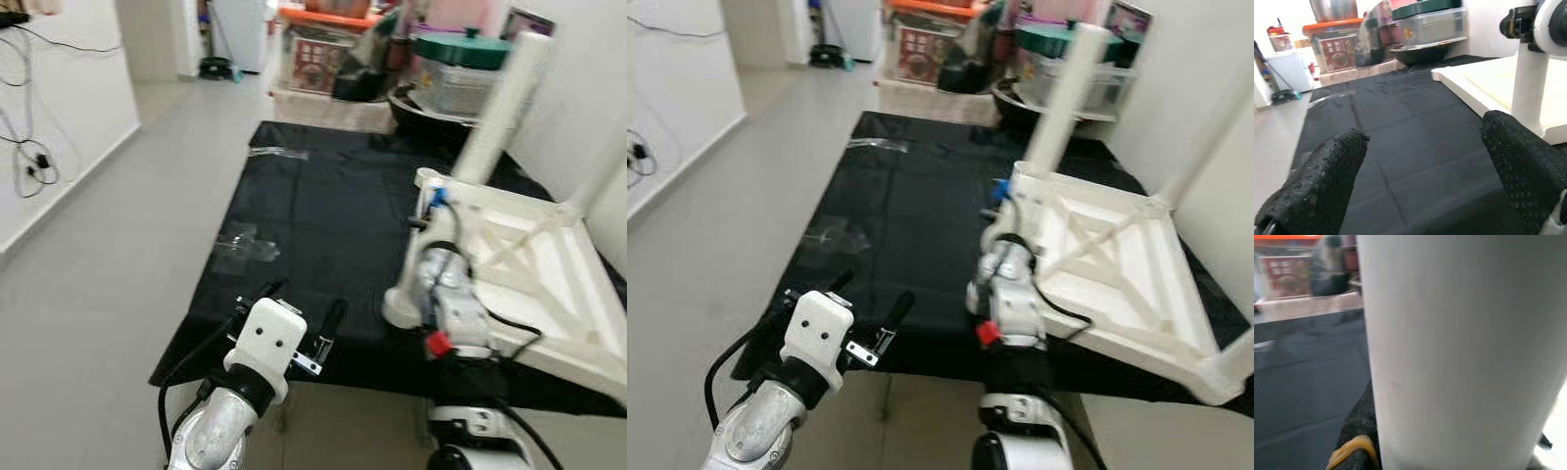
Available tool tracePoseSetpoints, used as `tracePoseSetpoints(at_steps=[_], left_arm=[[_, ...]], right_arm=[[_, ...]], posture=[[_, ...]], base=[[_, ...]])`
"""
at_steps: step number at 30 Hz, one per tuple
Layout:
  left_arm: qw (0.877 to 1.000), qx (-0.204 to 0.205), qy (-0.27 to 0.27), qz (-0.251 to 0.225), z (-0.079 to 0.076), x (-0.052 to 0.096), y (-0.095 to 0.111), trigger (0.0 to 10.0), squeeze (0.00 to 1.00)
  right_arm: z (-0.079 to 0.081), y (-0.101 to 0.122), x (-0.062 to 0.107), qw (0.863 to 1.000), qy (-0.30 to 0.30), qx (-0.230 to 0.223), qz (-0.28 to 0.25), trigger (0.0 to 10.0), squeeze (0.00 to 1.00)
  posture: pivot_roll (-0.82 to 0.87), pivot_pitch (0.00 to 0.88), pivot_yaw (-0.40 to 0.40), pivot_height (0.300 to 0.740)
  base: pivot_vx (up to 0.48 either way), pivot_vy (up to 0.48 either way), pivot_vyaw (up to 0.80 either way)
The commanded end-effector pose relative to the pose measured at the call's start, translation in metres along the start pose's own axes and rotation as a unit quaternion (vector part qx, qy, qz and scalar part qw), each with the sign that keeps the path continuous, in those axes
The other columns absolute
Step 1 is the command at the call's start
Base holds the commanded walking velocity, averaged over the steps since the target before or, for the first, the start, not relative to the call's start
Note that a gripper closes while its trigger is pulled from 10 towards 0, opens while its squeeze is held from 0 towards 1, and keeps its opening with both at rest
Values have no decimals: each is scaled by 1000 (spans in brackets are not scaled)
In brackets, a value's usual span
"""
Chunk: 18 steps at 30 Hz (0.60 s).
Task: Building children table
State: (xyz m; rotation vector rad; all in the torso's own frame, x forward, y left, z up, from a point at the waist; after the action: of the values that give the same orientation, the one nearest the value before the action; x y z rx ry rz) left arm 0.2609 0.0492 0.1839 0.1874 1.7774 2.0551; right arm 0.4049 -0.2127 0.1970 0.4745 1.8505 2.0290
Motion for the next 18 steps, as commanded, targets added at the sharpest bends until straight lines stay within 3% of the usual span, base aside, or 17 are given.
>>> tracePoseSetpoints(at_steps=[1, 2, 4, 10, 11, 12, 14, 15, 16, 18], left_arm=[[1000, -4, -4, -1, -2, 0, -1, 10000, 0], [1000, -4, -5, 0, -2, 0, -1, 10000, 0], [1000, -3, -5, 0, -3, -1, -1, 10000, 0], [1000, -5, -4, -1, -2, -1, -1, 10000, 0], [1000, -5, -3, -1, -2, -1, 0, 10000, 0], [1000, -5, -3, -2, -2, -2, 0, 10000, 0], [1000, -5, -3, -2, -2, -2, 0, 10000, 0], [1000, -5, -2, -2, -2, -2, 0, 10000, 0], [1000, -5, -1, -2, -1, -1, 1, 10000, 0], [1000, -4, -1, -2, -1, -1, 1, 10000, 0]], right_arm=[[0, -7, 1, 1000, 15, 1, 1, 9412, 0], [16, 1, 4, 998, 56, 2, -18, 10000, 0], [23, 8, 6, 997, 62, 25, -36, 10000, 0], [15, 3, 1, 998, 27, 49, -21, 10000, 0], [-3, -3, -5, 998, -20, 65, -4, 10000, 0], [-11, -4, -7, 997, -38, 71, -1, 10000, 0], [-11, -4, -7, 997, -38, 71, -1, 10000, 0], [-24, -4, -10, 995, -65, 78, 2, 10000, 0], [-55, -6, -18, 987, -132, 91, 17, 10000, 0], [-64, -7, -19, 984, -151, 93, 22, 10000, 0]], posture=[[129, 9, -98, 740], [129, 9, -98, 740], [129, 9, -100, 740], [133, 11, -108, 740], [135, 16, -109, 740], [136, 17, -110, 740], [136, 17, -110, 740], [137, 19, -112, 740], [130, 23, -107, 740], [130, 23, -107, 740]], base=[[0, 0, 0], [0, 0, 0], [0, 0, 0], [0, 0, 0], [0, 0, 0], [0, 0, 0], [0, 0, 0], [0, 0, 0], [0, 0, 0], [0, 0, 0]])
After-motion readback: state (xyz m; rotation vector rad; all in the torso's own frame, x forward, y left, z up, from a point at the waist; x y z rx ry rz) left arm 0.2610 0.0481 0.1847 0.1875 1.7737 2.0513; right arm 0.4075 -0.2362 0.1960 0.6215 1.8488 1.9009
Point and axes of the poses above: a point about 5 cm out from each wrist's last joint towards the gripper, its own x axis pointing back from the gripper into the wrist, its own y axis along the axis of the wrist's last joint, z = x × y, the point moved 6 cm from there along -x, pointing out of the wrist towards the gripper, and after that the axes turned 1 degree about x, right-handed, at the moved point
